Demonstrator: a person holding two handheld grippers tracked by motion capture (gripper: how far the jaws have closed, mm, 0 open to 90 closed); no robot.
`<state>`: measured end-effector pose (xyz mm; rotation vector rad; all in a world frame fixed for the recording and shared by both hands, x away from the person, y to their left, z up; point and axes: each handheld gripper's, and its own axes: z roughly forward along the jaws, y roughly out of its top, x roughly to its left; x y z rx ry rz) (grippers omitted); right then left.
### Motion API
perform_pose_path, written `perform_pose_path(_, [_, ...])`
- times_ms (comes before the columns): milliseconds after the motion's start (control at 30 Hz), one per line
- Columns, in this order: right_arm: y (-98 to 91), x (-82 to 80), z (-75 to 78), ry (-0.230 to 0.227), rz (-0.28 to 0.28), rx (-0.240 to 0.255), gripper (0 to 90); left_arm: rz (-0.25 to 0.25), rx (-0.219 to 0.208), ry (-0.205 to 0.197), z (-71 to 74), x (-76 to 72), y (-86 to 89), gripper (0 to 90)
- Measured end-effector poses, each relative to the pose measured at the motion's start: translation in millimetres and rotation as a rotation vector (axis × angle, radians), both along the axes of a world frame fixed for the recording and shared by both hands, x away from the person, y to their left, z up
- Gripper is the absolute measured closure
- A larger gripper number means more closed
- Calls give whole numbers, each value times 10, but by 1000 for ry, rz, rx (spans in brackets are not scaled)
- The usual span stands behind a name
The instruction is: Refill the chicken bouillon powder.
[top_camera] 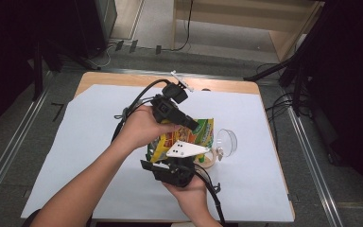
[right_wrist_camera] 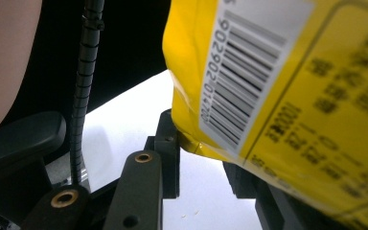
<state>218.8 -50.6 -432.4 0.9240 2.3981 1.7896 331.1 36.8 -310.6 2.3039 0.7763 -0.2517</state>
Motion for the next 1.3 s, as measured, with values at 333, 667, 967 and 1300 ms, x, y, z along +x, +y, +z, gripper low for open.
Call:
perform_pose_path(333, [26,-15,-48,10,2,-7,717,1,-2,8,-49,-32,21,839])
perform_pose_path(667, [31,-16,-58,9,0,-12,717,0,-5,10,-57,-33,28,839])
perform_pose_path(967, [26,-16,-2,-9,0,17,708,0,-10,-10,42,-61,5,836])
perform_pose_path(1300, [27,-14,-21,1,-4,16,715,-17,6,-6,45,-80,-34,837])
